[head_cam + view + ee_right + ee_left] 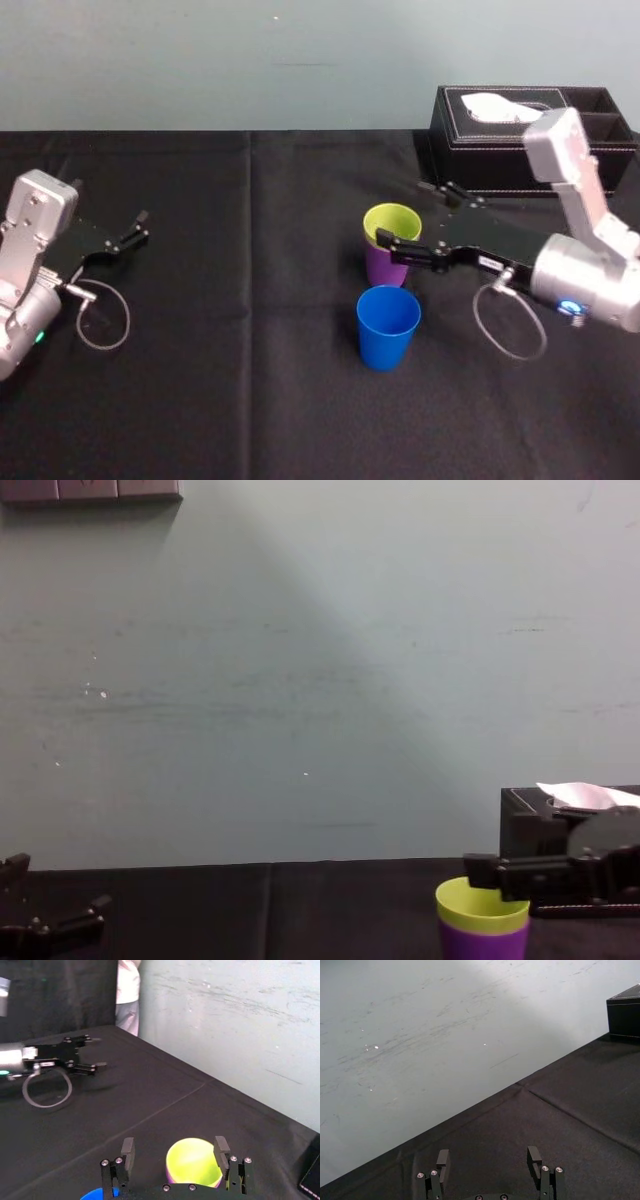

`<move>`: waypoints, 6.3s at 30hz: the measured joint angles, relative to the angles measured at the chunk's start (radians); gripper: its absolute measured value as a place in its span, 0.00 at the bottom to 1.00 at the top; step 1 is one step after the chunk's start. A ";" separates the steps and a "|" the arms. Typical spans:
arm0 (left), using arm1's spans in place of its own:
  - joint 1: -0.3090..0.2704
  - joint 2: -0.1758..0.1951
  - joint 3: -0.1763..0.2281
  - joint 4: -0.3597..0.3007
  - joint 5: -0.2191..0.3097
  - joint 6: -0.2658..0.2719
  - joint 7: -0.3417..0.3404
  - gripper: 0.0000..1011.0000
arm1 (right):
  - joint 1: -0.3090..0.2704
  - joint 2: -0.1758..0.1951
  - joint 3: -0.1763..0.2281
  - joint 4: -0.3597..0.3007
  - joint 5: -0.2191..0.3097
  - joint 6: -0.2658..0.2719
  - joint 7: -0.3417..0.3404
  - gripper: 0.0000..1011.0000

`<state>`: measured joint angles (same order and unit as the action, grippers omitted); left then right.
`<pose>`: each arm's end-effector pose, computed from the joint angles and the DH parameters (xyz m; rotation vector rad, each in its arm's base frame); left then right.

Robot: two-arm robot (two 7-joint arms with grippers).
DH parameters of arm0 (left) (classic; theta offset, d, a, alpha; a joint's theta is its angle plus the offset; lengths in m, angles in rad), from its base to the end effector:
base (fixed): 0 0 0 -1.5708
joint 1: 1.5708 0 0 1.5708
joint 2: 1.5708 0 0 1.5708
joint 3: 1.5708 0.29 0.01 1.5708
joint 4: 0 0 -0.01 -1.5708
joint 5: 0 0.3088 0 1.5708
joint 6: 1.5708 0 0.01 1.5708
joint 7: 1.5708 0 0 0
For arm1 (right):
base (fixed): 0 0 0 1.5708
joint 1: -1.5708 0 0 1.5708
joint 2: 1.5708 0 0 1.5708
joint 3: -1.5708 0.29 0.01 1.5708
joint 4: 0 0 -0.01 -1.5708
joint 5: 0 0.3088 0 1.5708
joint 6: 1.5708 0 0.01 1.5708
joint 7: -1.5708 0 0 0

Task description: Stack the three plastic cups sequentially using one hand.

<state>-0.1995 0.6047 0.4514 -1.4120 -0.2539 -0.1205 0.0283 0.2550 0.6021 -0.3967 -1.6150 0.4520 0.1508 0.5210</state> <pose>0.3581 0.0827 -0.3023 0.3045 -0.2850 1.2480 0.3712 -0.0575 -0.2226 -0.2148 -0.0550 -0.7165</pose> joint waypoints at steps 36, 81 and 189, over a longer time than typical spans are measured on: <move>0.000 0.000 0.000 0.000 0.000 0.000 0.000 1.00 | -0.245 0.186 -0.002 -0.030 0.049 -0.183 0.165 0.99; 0.000 0.000 0.000 0.000 0.000 0.000 0.000 1.00 | -0.039 0.052 -0.132 0.103 -0.011 -0.130 0.178 0.99; 0.000 0.000 0.000 0.000 0.000 0.000 0.000 1.00 | 0.213 0.061 -0.124 0.072 0.137 0.162 0.021 0.72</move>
<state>-0.1995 0.6047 0.4514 -1.4120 -0.2539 -0.1205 0.0283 0.4677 0.6633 -0.5209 -1.5434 0.5893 0.3128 0.5424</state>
